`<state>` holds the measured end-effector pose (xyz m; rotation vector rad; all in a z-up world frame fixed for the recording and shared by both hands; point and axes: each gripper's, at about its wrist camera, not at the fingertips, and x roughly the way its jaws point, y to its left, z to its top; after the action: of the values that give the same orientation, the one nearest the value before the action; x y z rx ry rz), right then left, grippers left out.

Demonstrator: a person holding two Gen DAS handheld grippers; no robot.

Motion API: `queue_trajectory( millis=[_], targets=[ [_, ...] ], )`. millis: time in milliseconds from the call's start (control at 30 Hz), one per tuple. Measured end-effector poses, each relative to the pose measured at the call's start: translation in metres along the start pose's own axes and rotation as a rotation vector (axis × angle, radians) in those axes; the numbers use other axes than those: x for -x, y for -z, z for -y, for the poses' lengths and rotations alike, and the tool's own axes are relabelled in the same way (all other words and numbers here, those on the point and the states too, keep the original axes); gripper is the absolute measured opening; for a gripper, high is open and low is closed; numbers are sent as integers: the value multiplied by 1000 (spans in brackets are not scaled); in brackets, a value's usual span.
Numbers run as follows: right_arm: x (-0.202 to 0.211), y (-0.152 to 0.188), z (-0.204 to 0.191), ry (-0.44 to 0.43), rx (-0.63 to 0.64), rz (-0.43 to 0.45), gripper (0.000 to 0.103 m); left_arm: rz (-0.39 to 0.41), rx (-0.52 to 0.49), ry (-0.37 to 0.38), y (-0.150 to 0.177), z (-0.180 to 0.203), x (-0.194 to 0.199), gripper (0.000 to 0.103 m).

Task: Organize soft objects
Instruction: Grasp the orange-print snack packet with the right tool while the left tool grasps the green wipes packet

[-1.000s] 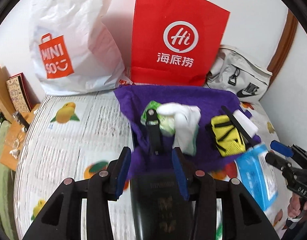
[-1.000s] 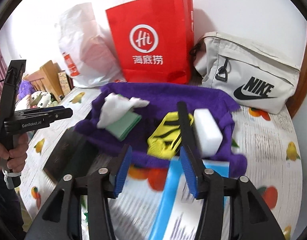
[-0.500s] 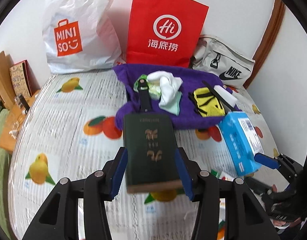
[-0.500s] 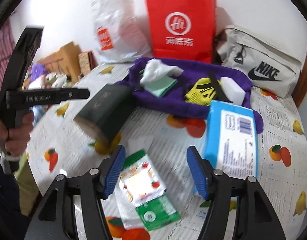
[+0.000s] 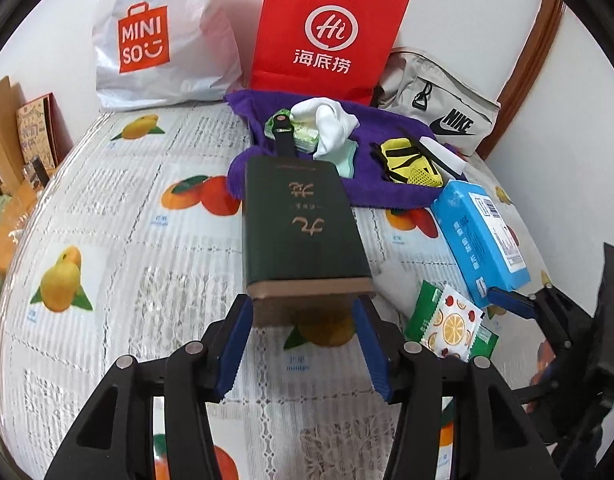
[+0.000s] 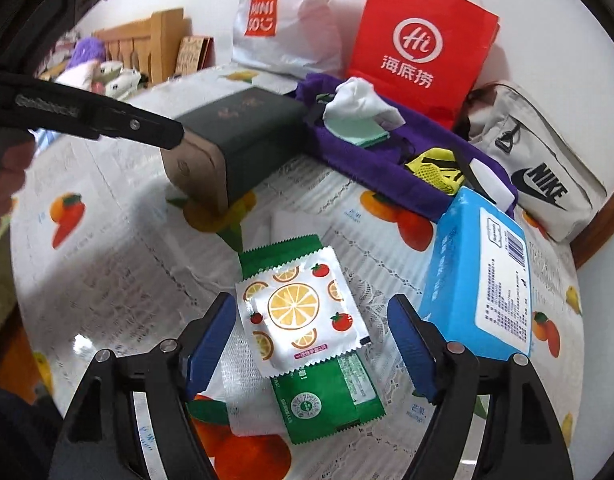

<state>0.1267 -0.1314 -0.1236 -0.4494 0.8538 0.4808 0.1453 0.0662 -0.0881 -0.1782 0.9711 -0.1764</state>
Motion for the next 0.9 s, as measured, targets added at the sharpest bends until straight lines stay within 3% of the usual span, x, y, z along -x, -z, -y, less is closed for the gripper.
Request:
queue_trajectory(
  millis=[267,300,367,733,900],
  targets=[
    [-21,3,-14,53,90,-35,78,16,2,-13,5,-3,9,50],
    [-21,2,-12,50,80,-36,76,15,1,-15,5,-3,9,50],
    [-16,1,-9,26,61,-21,60,11,-2,-21,7,-2,10,50],
    [20,5,5,-38,-43,71,56,-6,-45,-22,19,22,13,50],
    [37,23,22,-6,-108,89,56,-33,-66,8,30,44,5,50]
  ],
)
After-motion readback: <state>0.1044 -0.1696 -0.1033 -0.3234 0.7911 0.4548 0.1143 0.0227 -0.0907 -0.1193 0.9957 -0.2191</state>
